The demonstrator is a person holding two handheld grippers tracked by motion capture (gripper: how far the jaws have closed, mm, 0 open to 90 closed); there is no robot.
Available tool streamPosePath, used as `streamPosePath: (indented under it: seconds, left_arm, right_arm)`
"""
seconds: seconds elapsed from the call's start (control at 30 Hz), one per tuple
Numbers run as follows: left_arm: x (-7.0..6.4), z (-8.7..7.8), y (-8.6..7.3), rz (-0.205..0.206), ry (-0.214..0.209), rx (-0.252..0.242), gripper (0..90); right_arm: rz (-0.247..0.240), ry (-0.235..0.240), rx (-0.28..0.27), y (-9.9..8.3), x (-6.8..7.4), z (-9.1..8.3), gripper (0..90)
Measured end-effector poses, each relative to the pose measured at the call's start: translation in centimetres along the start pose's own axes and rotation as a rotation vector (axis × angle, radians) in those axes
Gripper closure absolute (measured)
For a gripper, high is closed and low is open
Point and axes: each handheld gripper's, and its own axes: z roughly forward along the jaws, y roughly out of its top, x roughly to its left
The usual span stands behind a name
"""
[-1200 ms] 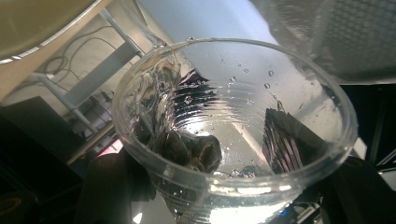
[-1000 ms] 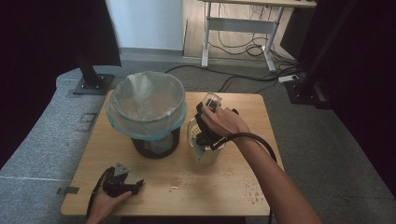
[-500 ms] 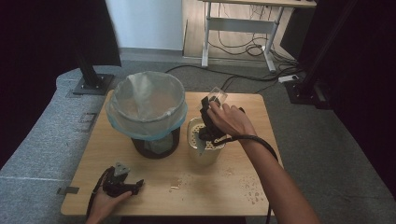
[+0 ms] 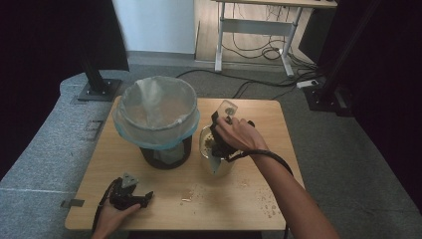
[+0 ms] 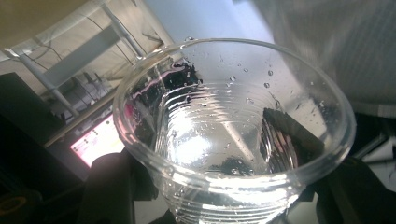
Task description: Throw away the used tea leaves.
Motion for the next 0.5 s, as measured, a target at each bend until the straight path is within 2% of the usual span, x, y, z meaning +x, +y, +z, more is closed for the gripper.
streamPosePath:
  seconds: [0.03,0.07,0.13,0.17,0.2,0.27,0.3,0.33,0.37,0.5]
  left_arm:
    - [0.0,0.0,0.0,0.000,0.001,0.000,14.1]
    - [0.0,0.0,0.0,0.000,0.000,0.002,14.0]
    - [0.0,0.0,0.1,-0.001,0.001,0.002,14.0]
    - [0.0,0.0,0.0,-0.001,0.002,0.001,14.1]
    - [0.0,0.0,0.0,0.000,0.001,0.001,14.1]
    - [0.0,0.0,0.0,0.000,0.000,0.000,14.1]
    - [0.0,0.0,0.0,0.000,0.000,0.000,14.1]
    - [0.0,0.0,0.0,0.000,0.000,-0.001,14.1]
    - [0.0,0.0,0.0,0.000,0.000,-0.001,14.0]
    - [0.0,0.0,0.0,-0.002,0.002,-0.001,14.0]
  right_arm:
    - [0.006,0.016,0.029,-0.5,-0.3,0.2,42.5]
    - [0.000,0.024,0.022,-0.6,-0.5,0.1,42.7]
    - [0.018,0.037,-0.006,-0.1,-0.4,-0.3,42.7]
    - [0.047,0.044,-0.013,0.0,-0.5,-0.4,42.7]
    - [0.141,0.041,-0.032,0.2,-0.4,-0.5,42.8]
    - [0.194,0.072,-0.036,0.3,-0.7,-0.5,42.8]
    - [0.299,0.098,-0.054,0.4,-0.6,-0.4,42.8]
    - [0.341,0.110,-0.068,0.3,-0.7,-0.4,42.9]
    - [0.425,0.129,-0.075,0.1,-0.8,-0.4,42.8]
    - [0.838,0.242,-0.129,-1.3,-1.0,-0.2,42.6]
